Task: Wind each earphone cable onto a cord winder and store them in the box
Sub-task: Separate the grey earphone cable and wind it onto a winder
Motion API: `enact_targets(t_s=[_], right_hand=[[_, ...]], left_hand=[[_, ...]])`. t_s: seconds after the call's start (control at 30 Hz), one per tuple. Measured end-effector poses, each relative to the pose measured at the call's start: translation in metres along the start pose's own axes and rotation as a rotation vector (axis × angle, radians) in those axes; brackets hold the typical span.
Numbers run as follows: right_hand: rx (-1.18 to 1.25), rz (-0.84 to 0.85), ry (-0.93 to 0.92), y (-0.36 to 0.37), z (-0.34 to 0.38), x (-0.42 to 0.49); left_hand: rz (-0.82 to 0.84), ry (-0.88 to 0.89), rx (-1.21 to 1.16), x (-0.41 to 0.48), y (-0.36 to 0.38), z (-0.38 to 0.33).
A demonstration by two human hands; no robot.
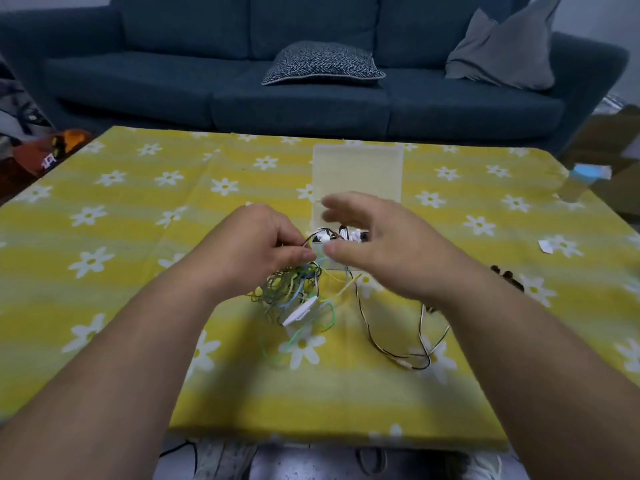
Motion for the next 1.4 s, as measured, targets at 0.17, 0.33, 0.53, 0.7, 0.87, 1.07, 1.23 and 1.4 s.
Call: enact_targets(t_s=[0.17,0.33,0.53,0.7,0.87,1.07,1.23,1.4], right_hand=[[-0.128,-0.064,0.033,0.013,-0.003,0.007],[0.117,-0.212,0.167,0.001,-0.006,0.009],[0.321,-0.445,0.241,-0.014,-0.011,0.011],[0.370,-0.298,0.176,-0.020,-0.005,0.006],[0.287,-0.041,0.090,0.003,0.002,0.003],[0.351,-0.013,0.004,-0.003,0.005,0.001],[0.196,-0.067,0.046,-0.018,-0.004,-0.003],[-0.159,0.010,0.174,-0.029,-0.021,-0.005]], left_hand=[[0.010,-0.044,-0.106,-0.001,0.001,-0.002],[0.050,-0.161,-0.178,-0.009,-0.009,0.008],[-0.122,-0.406,-0.155,-0.015,-0.024,0.023],[-0.059,-0.533,0.026,-0.019,-0.026,0.032],[-0.098,-0.241,-0.088,-0.012,-0.011,0.009],[0.159,-0.141,-0.335,-0.010,0.006,-0.003],[0.055,-0.177,-0.321,-0.010,0.001,0.010],[-0.213,-0.269,-0.359,-0.006,-0.010,0.016]])
Point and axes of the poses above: each hand's wrist, its own x-axis towards the middle knuckle, its own y-axis out of the palm, z = x × y, the point moved 1 cm from there along x, towards the middle knuckle, and after that the axes turned 2 degrees about z, right-handed, at the moved point
